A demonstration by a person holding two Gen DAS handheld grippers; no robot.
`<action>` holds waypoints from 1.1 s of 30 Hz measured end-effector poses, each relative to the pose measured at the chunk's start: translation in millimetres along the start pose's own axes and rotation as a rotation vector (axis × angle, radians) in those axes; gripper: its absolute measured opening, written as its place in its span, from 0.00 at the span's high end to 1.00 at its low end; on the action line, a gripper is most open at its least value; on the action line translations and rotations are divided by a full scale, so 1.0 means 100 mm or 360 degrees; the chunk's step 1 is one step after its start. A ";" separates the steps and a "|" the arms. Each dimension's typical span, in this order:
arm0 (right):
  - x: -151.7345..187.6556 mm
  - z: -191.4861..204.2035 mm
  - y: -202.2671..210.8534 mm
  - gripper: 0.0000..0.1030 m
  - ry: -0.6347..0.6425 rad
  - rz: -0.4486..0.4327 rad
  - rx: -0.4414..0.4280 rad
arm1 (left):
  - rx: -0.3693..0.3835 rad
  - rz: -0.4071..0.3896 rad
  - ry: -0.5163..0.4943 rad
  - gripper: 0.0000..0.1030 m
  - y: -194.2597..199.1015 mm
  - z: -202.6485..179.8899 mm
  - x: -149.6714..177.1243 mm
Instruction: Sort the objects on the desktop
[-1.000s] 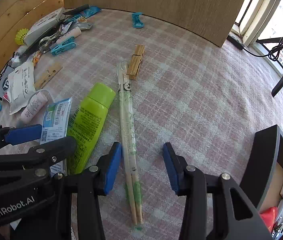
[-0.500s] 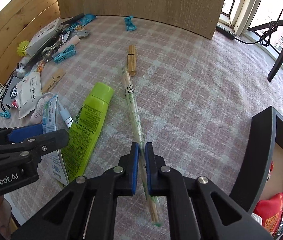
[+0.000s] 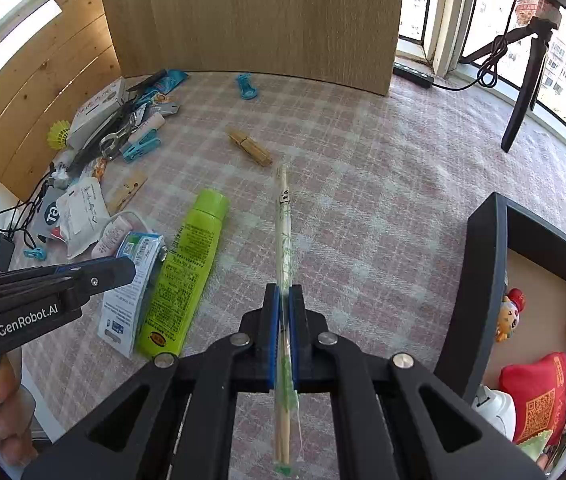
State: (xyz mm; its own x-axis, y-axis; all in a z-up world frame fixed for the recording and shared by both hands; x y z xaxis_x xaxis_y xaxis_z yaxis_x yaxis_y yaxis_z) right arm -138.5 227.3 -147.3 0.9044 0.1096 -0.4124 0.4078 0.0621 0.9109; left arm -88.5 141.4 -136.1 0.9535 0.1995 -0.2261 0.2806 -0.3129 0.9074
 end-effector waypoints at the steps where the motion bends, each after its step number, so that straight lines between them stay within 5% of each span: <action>1: 0.01 -0.02 0.01 0.95 -0.0013 -0.0004 0.0002 | 0.0012 0.0008 0.0011 0.95 -0.03 0.00 -0.01; 5: 0.06 -0.09 0.03 0.95 -0.0048 -0.0005 0.0012 | 0.0042 0.0065 0.0013 0.87 -0.11 0.07 0.01; 7: 0.08 -0.11 0.01 0.95 -0.0060 0.0006 0.0011 | 0.0050 0.0100 -0.0021 0.48 -0.13 0.12 0.06; 8: 0.10 -0.12 0.00 0.95 -0.0066 0.0016 0.0010 | 0.0027 0.0095 -0.0052 0.45 -0.13 0.14 0.09; 21: 0.26 -0.01 -0.30 0.94 -0.0011 0.0145 -0.0031 | -0.0141 0.0122 -0.0238 0.43 -0.37 0.25 0.23; 27: 0.15 -0.04 -0.37 0.71 -0.0034 0.0158 0.0005 | -0.0111 0.0103 -0.0247 0.49 -0.38 0.22 0.23; 33: 0.14 0.05 -0.49 0.71 0.0013 0.0178 0.0046 | -0.0064 0.0103 -0.0204 0.49 -0.35 0.30 0.20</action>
State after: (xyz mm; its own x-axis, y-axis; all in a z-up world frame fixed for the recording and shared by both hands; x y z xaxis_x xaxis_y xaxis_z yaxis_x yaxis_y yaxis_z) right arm -145.0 220.9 -197.5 0.9435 0.1223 -0.3080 0.3079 0.0204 0.9512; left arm -76.3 129.0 -183.3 0.9764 0.0592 -0.2075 0.2158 -0.2834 0.9344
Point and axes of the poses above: each gripper's, at about its wrist camera, not at the fingertips, and y roughly against the way its jaws point, z to its left, x to its underside, the point moved 4 cm from there along -y, roughly the way its jaws point, and after that the axes turned 7 degrees about x, right-handed, at the moved point
